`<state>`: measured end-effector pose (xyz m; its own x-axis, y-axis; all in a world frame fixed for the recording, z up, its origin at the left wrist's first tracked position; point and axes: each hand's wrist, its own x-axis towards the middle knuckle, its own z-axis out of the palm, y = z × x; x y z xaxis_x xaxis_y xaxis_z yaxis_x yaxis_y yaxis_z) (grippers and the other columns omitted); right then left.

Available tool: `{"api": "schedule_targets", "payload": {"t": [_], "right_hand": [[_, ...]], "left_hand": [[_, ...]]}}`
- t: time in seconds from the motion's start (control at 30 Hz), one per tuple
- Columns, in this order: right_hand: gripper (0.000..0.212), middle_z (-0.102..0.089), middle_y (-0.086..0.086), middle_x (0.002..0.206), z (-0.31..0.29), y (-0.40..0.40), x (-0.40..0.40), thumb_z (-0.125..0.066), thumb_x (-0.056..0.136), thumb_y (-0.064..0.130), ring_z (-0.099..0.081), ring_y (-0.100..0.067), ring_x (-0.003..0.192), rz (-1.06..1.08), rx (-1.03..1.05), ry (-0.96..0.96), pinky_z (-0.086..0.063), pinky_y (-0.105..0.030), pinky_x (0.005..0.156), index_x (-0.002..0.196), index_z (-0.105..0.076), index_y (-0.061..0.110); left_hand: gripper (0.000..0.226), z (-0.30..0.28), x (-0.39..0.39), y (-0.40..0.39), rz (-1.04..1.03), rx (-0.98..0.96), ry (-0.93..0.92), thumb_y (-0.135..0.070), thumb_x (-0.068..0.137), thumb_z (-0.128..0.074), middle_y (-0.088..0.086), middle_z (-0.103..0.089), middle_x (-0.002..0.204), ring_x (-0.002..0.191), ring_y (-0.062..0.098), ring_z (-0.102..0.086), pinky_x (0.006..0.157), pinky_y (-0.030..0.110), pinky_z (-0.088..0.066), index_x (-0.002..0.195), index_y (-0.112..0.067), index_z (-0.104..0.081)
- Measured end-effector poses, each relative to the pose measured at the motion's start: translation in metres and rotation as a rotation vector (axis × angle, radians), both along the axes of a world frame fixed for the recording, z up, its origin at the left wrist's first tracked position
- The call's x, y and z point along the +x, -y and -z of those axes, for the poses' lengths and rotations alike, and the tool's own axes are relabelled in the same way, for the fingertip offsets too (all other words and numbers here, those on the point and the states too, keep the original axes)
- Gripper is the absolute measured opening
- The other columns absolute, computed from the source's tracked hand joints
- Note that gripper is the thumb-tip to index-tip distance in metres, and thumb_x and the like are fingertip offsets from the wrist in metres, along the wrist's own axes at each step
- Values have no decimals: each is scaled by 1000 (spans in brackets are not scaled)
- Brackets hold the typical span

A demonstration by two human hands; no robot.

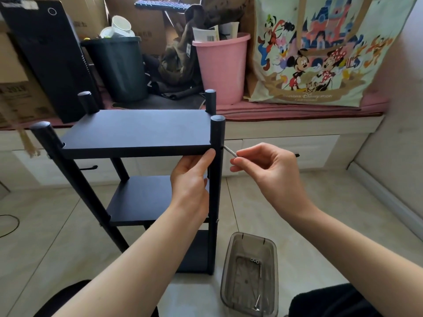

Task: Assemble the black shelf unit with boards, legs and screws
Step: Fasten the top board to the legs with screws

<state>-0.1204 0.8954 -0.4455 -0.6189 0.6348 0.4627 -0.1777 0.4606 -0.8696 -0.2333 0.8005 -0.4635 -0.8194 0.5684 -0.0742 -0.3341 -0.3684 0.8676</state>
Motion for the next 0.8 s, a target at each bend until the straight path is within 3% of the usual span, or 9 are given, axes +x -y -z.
{"api": "schedule_targets", "payload": {"t": [0.17, 0.37, 0.6, 0.8], "right_hand": [[7, -77, 0, 83, 1, 0, 1, -76, 84, 9, -75, -17, 78, -41, -16, -22, -59, -29, 78, 90, -73, 10], [6, -76, -4, 82, -2, -1, -2, -74, 85, 7, -75, -19, 78, -40, -59, -49, -60, -32, 80, 91, -72, 6], [5, -76, -9, 79, -5, -1, -8, -72, 86, 3, -75, -22, 74, -41, -110, -58, -61, -38, 79, 91, -71, 1], [6, -75, -3, 78, -7, 0, -7, -73, 86, 5, -74, -15, 73, -8, 55, -4, -60, -32, 78, 91, -70, 3]], "left_hand": [[21, 2, -3, 1, 6, -19, -8, -22, 91, -72, -5, -77, 111, 113, 10, -67, 82, 24, -38, 112, -19, -74], [11, 3, -8, 1, 17, -42, -1, -25, 88, -74, -4, -76, 113, 122, 17, -62, 94, 35, -33, 99, -23, -76], [17, 2, -10, 1, 19, -41, -27, -27, 88, -74, -3, -75, 115, 122, 17, -62, 83, 29, -37, 104, -23, -75], [12, 3, -11, 1, 23, -28, -32, -24, 89, -74, -4, -76, 112, 120, 15, -64, 86, 28, -38, 101, -24, -75]]}}
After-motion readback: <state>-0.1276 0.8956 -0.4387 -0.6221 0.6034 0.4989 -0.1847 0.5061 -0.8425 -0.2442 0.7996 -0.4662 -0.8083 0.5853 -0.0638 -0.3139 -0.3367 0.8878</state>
